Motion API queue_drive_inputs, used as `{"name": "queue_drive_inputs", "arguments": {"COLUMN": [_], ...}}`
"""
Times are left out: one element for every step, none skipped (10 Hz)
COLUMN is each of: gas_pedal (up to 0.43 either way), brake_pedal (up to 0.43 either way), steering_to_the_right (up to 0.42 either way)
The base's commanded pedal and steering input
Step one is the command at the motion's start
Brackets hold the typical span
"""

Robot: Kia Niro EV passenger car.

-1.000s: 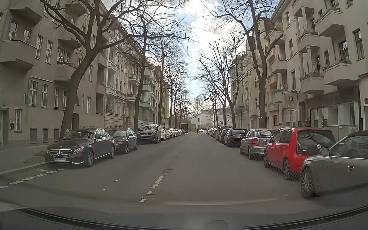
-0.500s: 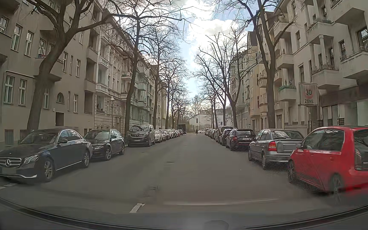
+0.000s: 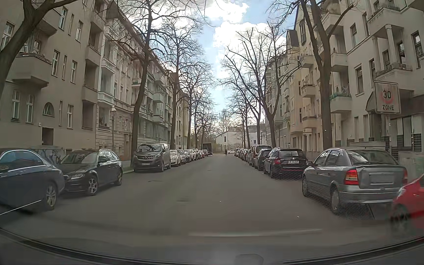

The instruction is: Follow the waypoints while adhering to traffic rules and regulations

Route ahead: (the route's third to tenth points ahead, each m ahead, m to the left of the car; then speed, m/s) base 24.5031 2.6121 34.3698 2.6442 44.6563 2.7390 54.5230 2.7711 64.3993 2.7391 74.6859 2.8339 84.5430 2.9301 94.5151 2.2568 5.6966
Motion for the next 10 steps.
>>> {"name": "queue_drive_inputs", "arguments": {"gas_pedal": [0.000,0.000,0.000,0.000,0.000,0.000,0.000,0.000,0.000,0.008], "brake_pedal": [0.024,0.024,0.024,0.018,0.024,0.024,0.024,0.018,0.024,0.024], "steering_to_the_right": [0.007,0.006,0.002,0.000,0.000,0.000,0.000,0.000,0.001,0.002]}}
